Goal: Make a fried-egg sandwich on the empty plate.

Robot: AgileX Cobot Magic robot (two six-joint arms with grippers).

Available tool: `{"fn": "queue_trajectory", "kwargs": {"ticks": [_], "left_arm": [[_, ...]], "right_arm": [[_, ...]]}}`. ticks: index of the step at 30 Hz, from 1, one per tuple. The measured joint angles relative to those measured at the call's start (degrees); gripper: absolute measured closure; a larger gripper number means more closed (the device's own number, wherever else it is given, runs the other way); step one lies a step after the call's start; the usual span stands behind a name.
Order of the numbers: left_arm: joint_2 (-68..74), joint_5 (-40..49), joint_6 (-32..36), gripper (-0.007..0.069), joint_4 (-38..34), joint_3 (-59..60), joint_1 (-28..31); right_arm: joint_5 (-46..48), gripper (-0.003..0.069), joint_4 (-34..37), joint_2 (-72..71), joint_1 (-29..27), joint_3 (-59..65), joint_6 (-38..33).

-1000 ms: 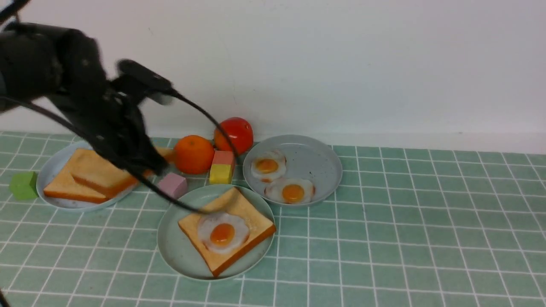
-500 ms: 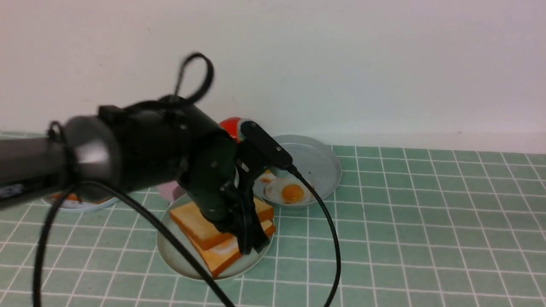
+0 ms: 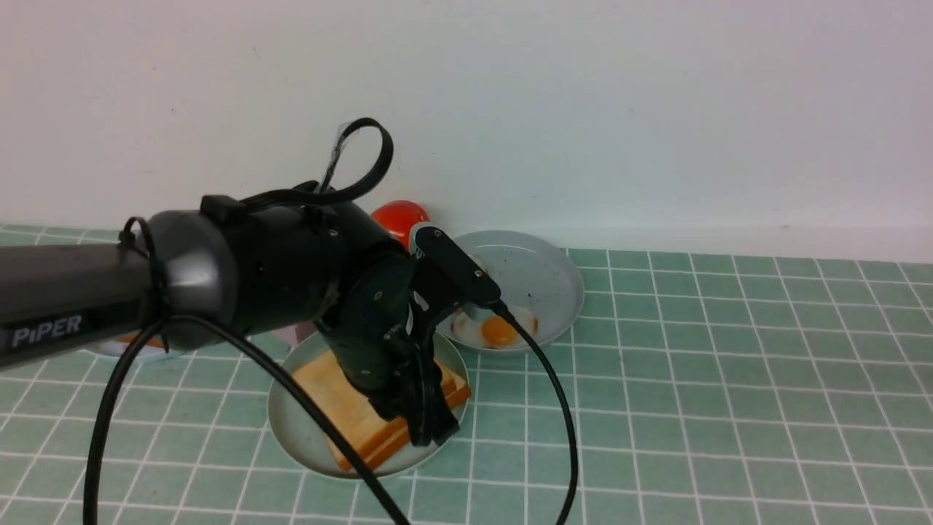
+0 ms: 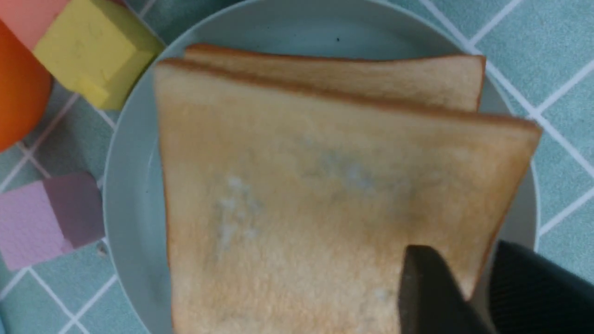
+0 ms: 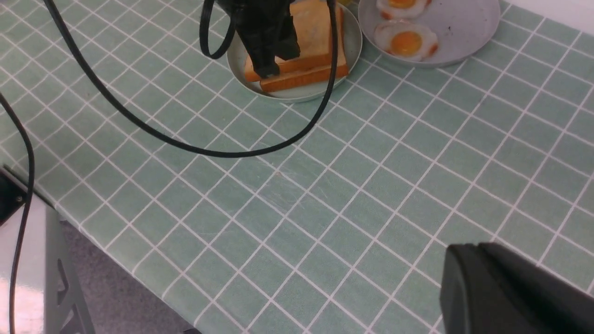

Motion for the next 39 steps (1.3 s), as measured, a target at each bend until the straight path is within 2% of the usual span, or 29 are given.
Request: {"fn": "queue_trajectory", "kwargs": {"ticks": [4,6,8,10,11,12,13,15,18,23,29,35,39], "left_arm": [[-0.40,1.06,-1.22,0.0228,-2.38,-0.59,0.00],[-1.79,2.10,-3.01,0.0212,-4.30,-1.59,0.00],[-4.16,2.49,-4.63,0.0239,-5.97,-2.20,-0.13],[-9.07,2.48,-6.68,0.0328,-7.85,-2.26,-0.42],[-12.99,1.90,-7.56,0.0417,-8.77,-1.63,-0.80],[-13.72,1.71,-7.66,0.0417,-8.88,-1.63,-0.80],[-19.15,-0.02,-8.11,0.0529,-9.69,-0.08,-1.23],[-27.56,-3.77,-8.69,0.0629,-11.05,3.85,-1.85],[-39.81,-10.92,-9.85,0.0638,-13.96,12.71,-2.19],[-56.21,-25.76,-10.39,0.0638,-19.89,30.60,-2.18],[-68.51,-43.64,-10.54,0.0638,-21.68,49.80,-2.18],[-71.70,-51.91,-10.46,0.0638,-21.93,57.73,-2.18],[-71.65,-52.69,-10.33,0.0638,-21.97,59.46,-2.18]], "right_arm": [[0.12,0.0622,0.00,0.00,0.00,0.00,0.00],[0.12,0.0621,0.00,0.00,0.00,0.00,0.00],[0.12,0.0619,-0.30,0.00,0.00,0.00,0.00],[0.12,0.0617,-1.32,-0.03,0.00,0.00,0.00],[0.12,0.0617,-2.27,-0.13,0.00,0.00,0.00],[0.12,0.0617,-2.46,-0.10,0.00,0.00,0.00],[0.12,0.0616,-3.77,-0.40,0.00,0.00,0.00],[0.12,0.0616,-5.37,-0.82,0.00,0.00,0.00],[0.12,0.0620,-6.36,-1.49,0.00,0.31,0.18],[-0.13,0.0664,-7.71,-3.34,0.00,2.72,3.26],[-3.01,0.0670,-10.51,-7.07,0.00,8.09,8.30],[-5.52,0.0668,-10.93,-8.06,0.00,11.35,15.15],[-5.58,0.0666,-10.98,-8.06,0.00,11.46,16.20]]}}
